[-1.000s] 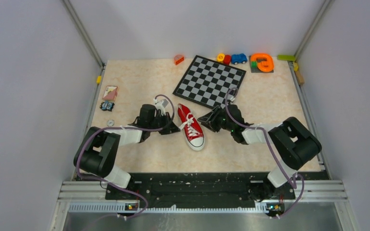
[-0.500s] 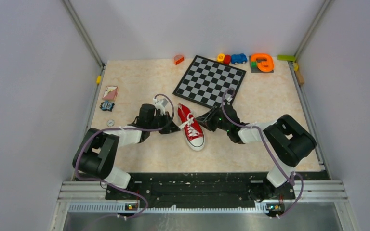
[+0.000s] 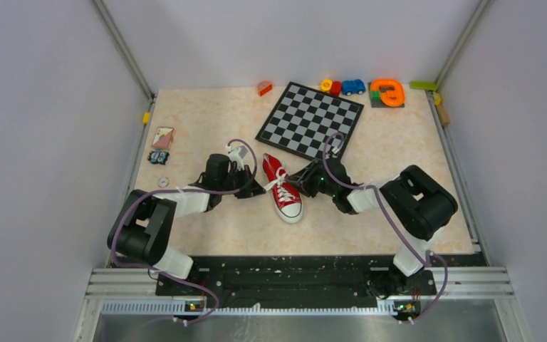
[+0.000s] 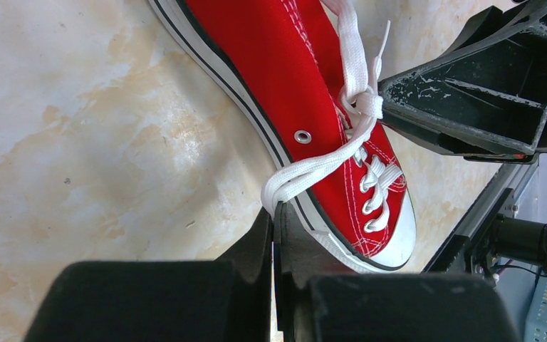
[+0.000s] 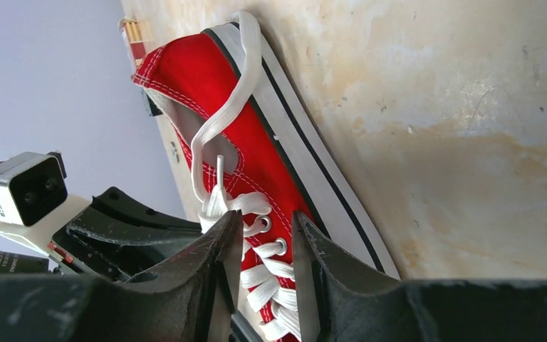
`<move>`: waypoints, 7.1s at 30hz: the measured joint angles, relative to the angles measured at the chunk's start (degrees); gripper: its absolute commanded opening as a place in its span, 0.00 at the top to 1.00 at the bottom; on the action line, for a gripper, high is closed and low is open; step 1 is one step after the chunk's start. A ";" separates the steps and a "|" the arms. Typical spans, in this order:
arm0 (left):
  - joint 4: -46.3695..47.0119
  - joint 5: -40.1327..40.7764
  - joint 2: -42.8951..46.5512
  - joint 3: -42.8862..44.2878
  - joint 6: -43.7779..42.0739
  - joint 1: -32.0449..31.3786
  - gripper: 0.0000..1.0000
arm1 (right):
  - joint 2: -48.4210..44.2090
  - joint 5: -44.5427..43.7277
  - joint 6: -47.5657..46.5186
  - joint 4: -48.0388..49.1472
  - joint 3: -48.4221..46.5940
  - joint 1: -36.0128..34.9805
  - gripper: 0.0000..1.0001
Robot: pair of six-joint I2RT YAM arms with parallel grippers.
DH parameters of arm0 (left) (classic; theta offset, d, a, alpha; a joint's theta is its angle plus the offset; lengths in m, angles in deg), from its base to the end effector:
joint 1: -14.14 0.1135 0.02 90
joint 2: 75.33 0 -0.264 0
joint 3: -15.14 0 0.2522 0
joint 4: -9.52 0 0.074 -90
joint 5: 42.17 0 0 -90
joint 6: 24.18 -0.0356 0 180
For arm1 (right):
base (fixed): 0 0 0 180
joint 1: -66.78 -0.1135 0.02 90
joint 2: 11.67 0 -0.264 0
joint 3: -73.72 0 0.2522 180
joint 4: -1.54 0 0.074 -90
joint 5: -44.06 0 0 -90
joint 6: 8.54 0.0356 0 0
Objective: Tie the shoes
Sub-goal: Tie the shoelace on the shoe.
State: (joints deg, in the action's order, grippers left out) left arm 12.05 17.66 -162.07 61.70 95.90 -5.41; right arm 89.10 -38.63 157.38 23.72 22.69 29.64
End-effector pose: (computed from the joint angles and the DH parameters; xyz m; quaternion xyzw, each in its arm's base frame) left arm 0.2585 -0.1108 0.1504 0.0348 0.8734 -0.3907 0.2886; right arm 0.2597 0.2024 0.1298 0.2522 0.8160 0.4616 0.2398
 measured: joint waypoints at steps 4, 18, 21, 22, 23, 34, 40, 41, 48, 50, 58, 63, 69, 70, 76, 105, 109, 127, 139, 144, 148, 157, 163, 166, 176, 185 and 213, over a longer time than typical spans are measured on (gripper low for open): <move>-0.02 0.07 0.00 -0.02 -0.02 0.00 1.00 | 0.26 -0.11 0.50 0.96 -0.04 -0.33 0.60; -0.02 0.20 0.00 -0.02 -0.02 0.02 1.00 | 3.58 -0.15 2.69 4.09 -1.16 -0.98 0.69; -0.02 0.20 0.00 -0.02 -0.02 0.02 1.00 | 3.87 -0.37 3.21 4.96 -1.16 -1.11 0.71; 0.00 0.20 0.00 -0.02 0.00 0.02 1.00 | 3.93 -0.52 3.41 5.25 -1.16 -1.11 0.72; 0.00 0.20 0.00 -0.02 0.00 0.04 1.00 | 4.00 -0.61 3.67 5.31 -1.16 -1.11 0.73; 0.00 0.20 -0.02 -0.02 -0.02 0.07 1.00 | 4.20 -3.28 4.87 7.52 -0.94 -1.38 1.00; -0.17 0.44 -0.02 -0.02 -0.09 0.17 1.00 | -1.20 -8.00 0.52 2.49 0.17 -1.44 1.00; -0.26 0.46 -0.02 -0.02 -0.09 0.17 1.00 | -2.60 -8.96 -0.81 1.36 0.17 -1.44 1.00; -0.52 0.52 -0.02 -0.02 -0.13 0.17 1.00 | -9.20 -13.33 -8.96 -4.52 0.17 -1.49 0.94; -0.55 0.52 -0.02 -0.02 -0.20 0.20 1.00 | -9.40 -13.07 -11.67 -5.25 0.17 -1.49 0.88; -1.20 0.61 -0.02 -0.02 -0.31 0.28 1.00 | -9.68 -4.98 -39.21 -12.04 -2.36 -1.70 0.70; -1.27 0.55 -0.02 -0.02 -0.39 0.28 1.00 | -12.41 -1.16 -63.39 -9.40 1.14 -1.66 0.76; -1.27 0.37 -0.02 -0.02 -0.42 0.28 1.00 | -12.94 7.89 -80.91 -8.96 1.77 1.01 0.70; -1.27 0.37 -0.02 -0.02 -0.44 0.28 1.00 | -12.94 9.29 -83.65 -8.90 1.68 1.27 0.69; -1.11 0.09 -0.02 -0.02 -0.44 0.28 1.00 | -12.04 15.23 -96.39 -6.88 1.51 1.42 0.60; -0.39 -1.31 -0.94 -0.02 -0.22 0.28 1.00 | 0.17 22.36 -116.56 0.09 -4.13 -0.39 0.64; -0.50 -1.31 -0.94 -0.02 -0.22 0.28 1.00 | 0.24 22.56 -116.72 0.04 -4.13 -0.59 0.64; -0.70 -1.33 -0.94 0.00 -0.22 0.28 1.00 | 4.00 22.69 -116.93 -0.76 -6.82 -1.09 1.00; -1.14 -1.29 -0.94 0.00 -0.22 0.28 1.00 | -5.40 16.52 -116.85 -13.55 -5.77 -1.36 1.00; -1.11 -1.29 -0.94 0.00 -0.22 0.28 1.00 | -7.37 14.88 -116.15 -18.29 -5.49 -1.38 1.00; -1.07 -1.29 -0.94 0.00 -0.22 0.28 1.00 | -7.37 13.55 -114.81 -21.11 -5.49 -1.42 1.00; -1.05 -1.33 -0.94 0.00 -0.22 0.72 1.00 | -7.37 9.68 -110.14 -21.70 -5.62 -1.49 1.00; -1.42 -1.25 -0.87 0.00 -0.48 1.27 0.87 | -7.34 11.28 -106.68 -20.76 -7.13 -1.49 1.00; -2.78 -0.79 -0.09 0.02 -1.57 1.31 0.62 | -7.34 13.07 -104.89 -20.57 -8.72 -1.49 1.00; -7.89 4.31 14.25 0.02 -5.29 1.22 0.43 | -6.60 19.04 -98.66 -23.45 -14.36 -1.49 1.00; -6.27 5.90 18.53 -0.57 -13.22 -1.79 0.24 | -4.37 20.76 -96.59 -26.62 -16.31 -1.49 1.00; 24.02 -17.59 4.07 -4.70 -48.22 -2.58 0.54 | -2.60 25.79 -93.98 -35.04 -22.56 -1.49 1.00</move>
State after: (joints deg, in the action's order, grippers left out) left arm 36.07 0.06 -158.00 57.00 47.69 -7.99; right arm 86.50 -12.84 63.39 -11.31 0.13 28.15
